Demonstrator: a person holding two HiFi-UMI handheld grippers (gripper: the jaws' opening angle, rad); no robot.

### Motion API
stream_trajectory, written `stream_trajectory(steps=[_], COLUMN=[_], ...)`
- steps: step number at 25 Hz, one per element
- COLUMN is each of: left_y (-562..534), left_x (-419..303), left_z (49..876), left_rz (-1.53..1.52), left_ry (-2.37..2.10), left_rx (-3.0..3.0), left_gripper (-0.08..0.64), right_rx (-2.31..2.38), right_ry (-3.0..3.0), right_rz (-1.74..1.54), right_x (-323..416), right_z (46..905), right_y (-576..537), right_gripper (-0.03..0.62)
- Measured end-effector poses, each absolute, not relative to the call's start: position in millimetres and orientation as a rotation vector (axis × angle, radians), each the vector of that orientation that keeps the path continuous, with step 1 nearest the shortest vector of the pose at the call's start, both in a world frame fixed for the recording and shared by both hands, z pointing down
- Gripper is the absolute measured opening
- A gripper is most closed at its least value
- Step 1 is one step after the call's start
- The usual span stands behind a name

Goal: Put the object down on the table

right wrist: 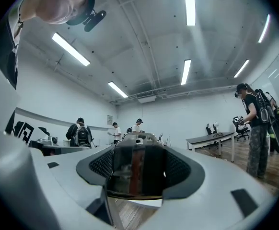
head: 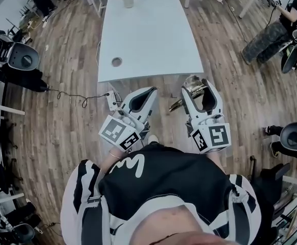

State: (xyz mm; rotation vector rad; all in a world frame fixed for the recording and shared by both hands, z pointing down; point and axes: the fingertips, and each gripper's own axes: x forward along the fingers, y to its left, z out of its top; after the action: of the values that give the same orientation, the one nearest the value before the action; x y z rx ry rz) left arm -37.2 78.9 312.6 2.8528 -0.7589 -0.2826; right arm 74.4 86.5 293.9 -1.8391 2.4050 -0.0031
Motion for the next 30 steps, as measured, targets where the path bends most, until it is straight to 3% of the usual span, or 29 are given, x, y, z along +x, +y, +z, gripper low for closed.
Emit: stream_trajectory(steps=[19, 30], left_y=[30, 18], left_x=[-77, -74], left_z=[317, 328], left_rz=[-0.287, -0.281], left_ry=[-0.777, -0.797], left_rx=[2.825, 2.813], left_gripper=[0.003, 0.003], right_rx=[-1.792, -1.801], right_ry=[2.466, 2.478], right_rz=[-0.015, -0.049], right_x=[27, 35], right_z=[295, 309], right_y=[33, 22], right_gripper=[0.307, 0.308])
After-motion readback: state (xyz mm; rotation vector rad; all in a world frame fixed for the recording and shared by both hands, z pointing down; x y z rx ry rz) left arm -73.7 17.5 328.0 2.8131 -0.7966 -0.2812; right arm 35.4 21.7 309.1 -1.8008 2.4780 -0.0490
